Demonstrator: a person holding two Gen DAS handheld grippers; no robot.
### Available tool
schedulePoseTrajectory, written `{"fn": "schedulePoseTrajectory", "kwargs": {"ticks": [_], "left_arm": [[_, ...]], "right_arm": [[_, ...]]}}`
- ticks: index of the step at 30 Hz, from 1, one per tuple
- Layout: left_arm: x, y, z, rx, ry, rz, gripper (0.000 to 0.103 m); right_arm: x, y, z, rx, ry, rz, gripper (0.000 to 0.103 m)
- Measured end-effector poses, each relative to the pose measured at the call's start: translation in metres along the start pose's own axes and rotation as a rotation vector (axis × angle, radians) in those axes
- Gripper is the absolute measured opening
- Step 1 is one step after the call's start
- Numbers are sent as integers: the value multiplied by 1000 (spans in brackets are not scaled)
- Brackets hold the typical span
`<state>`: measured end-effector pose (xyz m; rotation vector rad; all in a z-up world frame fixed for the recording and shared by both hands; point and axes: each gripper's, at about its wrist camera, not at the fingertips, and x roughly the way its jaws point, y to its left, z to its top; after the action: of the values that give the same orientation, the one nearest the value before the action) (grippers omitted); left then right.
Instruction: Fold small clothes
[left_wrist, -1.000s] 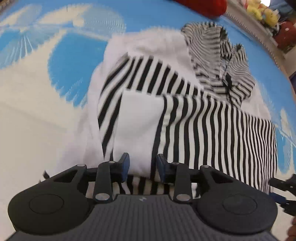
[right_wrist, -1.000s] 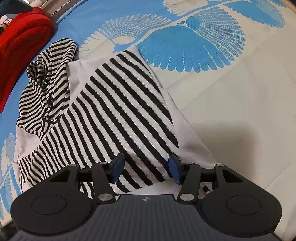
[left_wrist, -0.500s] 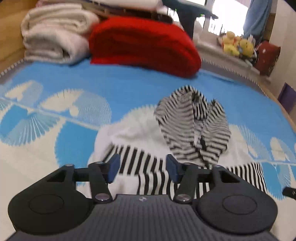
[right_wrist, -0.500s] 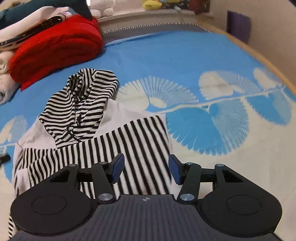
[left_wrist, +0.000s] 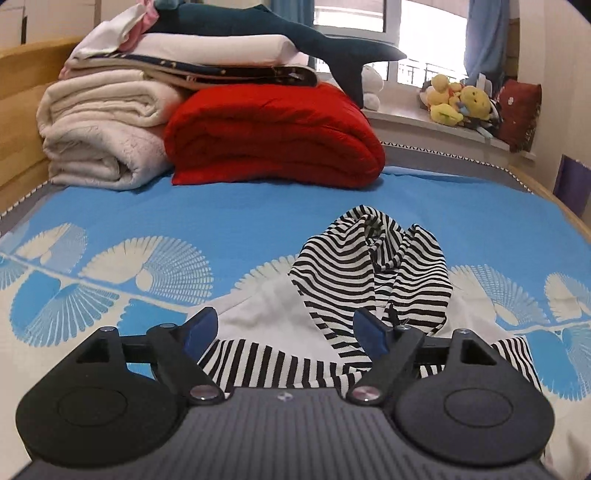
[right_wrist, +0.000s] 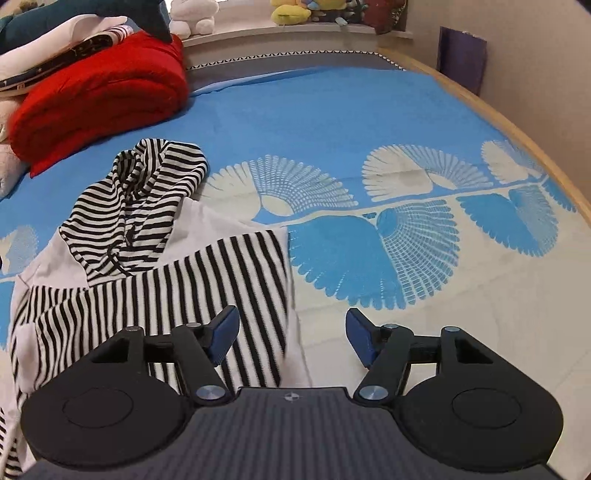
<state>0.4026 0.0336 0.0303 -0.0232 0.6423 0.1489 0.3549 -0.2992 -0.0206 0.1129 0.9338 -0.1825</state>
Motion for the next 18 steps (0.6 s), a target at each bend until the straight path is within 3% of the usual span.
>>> {"fn": "schedulePoseTrajectory", "kwargs": {"ticks": [3,8,10,12,15,18], "left_arm": [[0,2,3,-14,12,-29,84],[4,-1,19,26,0,-5,80],[13,-2,31,20,4,-7,71],[29,-4,48,13,19,-33,47],[60,-8,70,16,29,-50,21],[107,-12,91,15,58,-68,16]], "right_arm": [[-1,-6,2,-8,7,-2,66],[-2,-12,8,-4,-1,-6,66],[-4,-11,10,-14,-9,-9,66],[-4,-11,11,-21,-13,-11,66],[-3,-13,12,-22,-17,-19,66],[1,-13,12,-17,-4,-18,66]]}}
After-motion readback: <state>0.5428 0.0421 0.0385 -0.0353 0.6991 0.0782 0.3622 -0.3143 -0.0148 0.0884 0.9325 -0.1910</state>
